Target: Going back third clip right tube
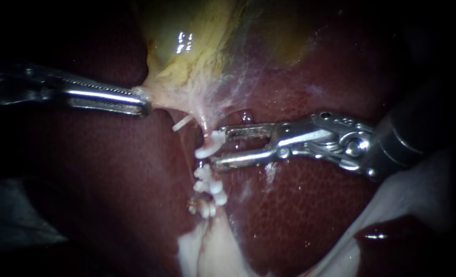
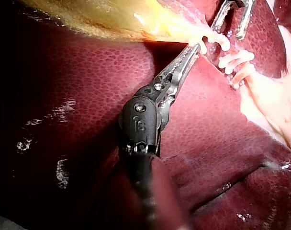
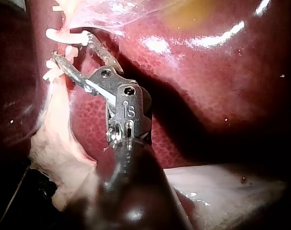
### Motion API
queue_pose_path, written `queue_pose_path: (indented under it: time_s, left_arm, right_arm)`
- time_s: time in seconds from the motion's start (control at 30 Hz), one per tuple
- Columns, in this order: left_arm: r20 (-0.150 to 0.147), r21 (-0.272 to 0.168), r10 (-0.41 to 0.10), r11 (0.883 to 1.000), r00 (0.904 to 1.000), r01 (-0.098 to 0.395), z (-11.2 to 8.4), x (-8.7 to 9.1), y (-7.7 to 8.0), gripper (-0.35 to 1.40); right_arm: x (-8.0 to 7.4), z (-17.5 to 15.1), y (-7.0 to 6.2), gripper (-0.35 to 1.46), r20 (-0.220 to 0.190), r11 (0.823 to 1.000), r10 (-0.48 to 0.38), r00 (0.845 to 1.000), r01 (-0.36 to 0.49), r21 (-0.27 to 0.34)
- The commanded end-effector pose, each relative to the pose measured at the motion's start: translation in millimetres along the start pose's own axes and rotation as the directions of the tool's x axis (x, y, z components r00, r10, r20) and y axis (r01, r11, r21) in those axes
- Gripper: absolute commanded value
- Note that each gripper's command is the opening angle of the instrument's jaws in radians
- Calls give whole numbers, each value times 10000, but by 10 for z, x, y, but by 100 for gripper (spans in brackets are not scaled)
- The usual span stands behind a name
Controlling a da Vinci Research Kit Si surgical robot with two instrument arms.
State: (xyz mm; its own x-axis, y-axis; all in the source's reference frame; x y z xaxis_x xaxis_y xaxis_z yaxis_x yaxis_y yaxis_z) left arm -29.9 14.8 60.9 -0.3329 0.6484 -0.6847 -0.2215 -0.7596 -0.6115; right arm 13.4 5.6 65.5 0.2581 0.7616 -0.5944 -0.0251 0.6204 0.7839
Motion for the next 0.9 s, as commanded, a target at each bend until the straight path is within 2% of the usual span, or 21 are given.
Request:
queue_pose_path:
  time_s: [0.03,0.47,0.67,0.9]
  left_arm:
    - [-2,-3,3,10000,10000,-3,0,0,0,-35]
    - [-1,-6,5,10000,10000,-5,-1,0,-1,-35]
    - [-2,3,4,10000,10000,-4,1,0,-1,-35]
    - [-3,12,5,10000,10000,-5,1,0,0,-35]
  right_arm:
    - [0,0,0,49,14,10000,-47,10000,47,63]
    - [-1,7,-5,49,192,9982,-554,9983,550,219]
    - [-2,29,-1,50,200,9977,-641,9977,636,214]
    - [-12,57,5,50,261,9964,-798,9965,789,325]
